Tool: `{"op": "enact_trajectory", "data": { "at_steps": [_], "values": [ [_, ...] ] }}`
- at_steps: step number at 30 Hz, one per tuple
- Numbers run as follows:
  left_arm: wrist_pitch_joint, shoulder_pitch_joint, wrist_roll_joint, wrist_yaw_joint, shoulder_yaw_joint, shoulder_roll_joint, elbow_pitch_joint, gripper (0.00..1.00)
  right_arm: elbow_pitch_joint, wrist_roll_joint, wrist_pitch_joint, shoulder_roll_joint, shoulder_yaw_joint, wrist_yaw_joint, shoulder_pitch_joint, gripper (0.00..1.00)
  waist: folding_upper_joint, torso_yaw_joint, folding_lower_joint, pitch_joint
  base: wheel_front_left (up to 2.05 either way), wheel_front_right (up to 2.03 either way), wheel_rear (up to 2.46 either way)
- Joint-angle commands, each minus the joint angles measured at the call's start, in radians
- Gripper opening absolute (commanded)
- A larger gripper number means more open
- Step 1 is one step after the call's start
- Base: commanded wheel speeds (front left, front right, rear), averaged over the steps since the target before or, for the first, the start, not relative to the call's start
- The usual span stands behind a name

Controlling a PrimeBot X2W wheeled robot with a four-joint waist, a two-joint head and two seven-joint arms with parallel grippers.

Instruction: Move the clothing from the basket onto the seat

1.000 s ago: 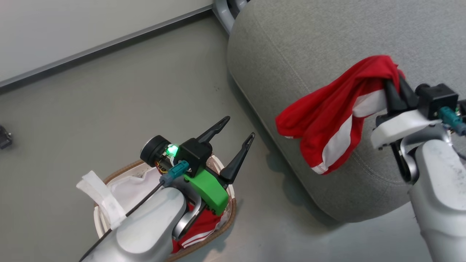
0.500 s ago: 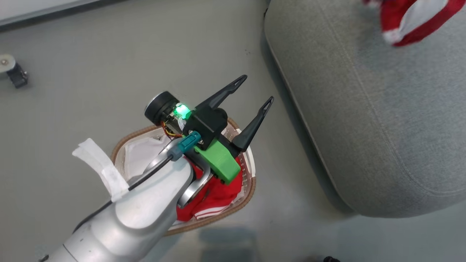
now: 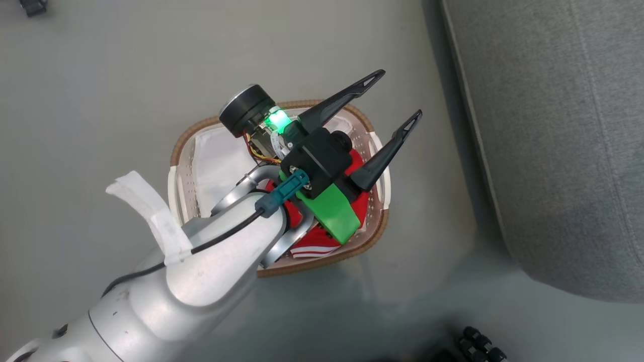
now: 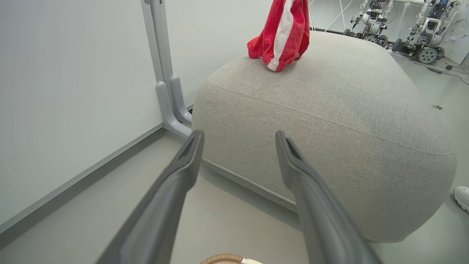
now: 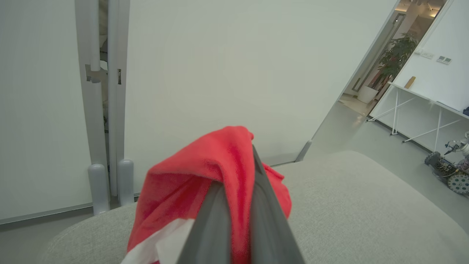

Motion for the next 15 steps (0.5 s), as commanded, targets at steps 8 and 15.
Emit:
{"op": "enact_trajectory", "data": {
  "at_steps": [8,15],
  "values": [
    [0.005,-0.036,0.017,0.009,-0.004,0.013,-0.004,1.00,0.186,-0.064,-0.077,0.093,-0.068,-0.001,0.074,0.00,-0.0001,0.031,-0.0001,0.139,0.00,0.00,0.00],
    [0.004,-0.029,0.009,0.013,-0.009,0.018,0.012,1.00,0.281,-0.063,-0.145,0.151,-0.078,-0.001,0.082,1.00,-0.0001,0.003,-0.0001,0.130,0.00,0.00,0.00]
  ]
}}
